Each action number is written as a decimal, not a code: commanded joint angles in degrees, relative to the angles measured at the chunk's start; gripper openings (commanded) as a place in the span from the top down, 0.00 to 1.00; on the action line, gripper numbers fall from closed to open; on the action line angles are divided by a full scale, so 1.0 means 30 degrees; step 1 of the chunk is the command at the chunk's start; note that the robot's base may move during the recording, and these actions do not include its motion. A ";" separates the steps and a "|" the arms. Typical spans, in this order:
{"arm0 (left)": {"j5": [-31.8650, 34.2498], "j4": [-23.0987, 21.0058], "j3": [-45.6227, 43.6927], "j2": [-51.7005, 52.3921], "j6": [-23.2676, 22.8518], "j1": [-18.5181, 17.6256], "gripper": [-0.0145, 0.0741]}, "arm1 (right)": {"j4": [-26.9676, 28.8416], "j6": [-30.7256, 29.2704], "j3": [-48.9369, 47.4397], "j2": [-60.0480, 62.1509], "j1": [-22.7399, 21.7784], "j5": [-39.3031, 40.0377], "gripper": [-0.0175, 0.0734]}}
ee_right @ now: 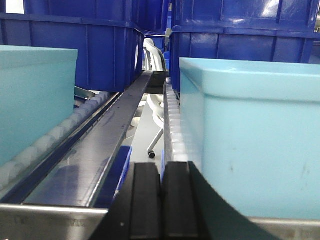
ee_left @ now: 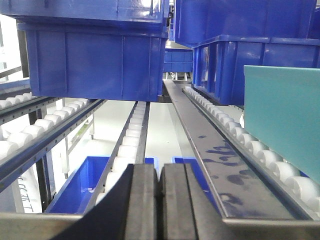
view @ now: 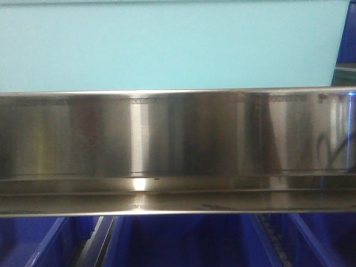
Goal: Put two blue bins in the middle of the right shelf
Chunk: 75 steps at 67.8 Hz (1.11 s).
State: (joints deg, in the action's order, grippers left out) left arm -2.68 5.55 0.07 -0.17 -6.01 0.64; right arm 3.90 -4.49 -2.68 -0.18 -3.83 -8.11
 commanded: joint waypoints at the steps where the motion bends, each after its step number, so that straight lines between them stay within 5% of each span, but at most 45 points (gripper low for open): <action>1: 0.0353 -0.0077 -0.0022 0.0058 -0.0008 0.0093 0.96 | -0.0158 0.0019 0.0064 0.0060 -0.0126 0.0284 0.99; 62: 0.1233 -0.0077 -0.0022 0.0058 -0.0008 0.0093 0.96 | -0.0158 0.0019 0.0064 0.0060 -0.0126 0.0366 0.99; 75: 0.1233 -0.0077 -0.0022 0.0058 -0.0008 0.0093 0.96 | -0.0158 0.0019 0.0064 0.0060 -0.0126 0.2905 0.99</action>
State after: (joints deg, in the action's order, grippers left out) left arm -0.48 5.55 0.07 -0.17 -6.01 0.64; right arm 3.90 -4.49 -2.68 -0.18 -3.83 -5.01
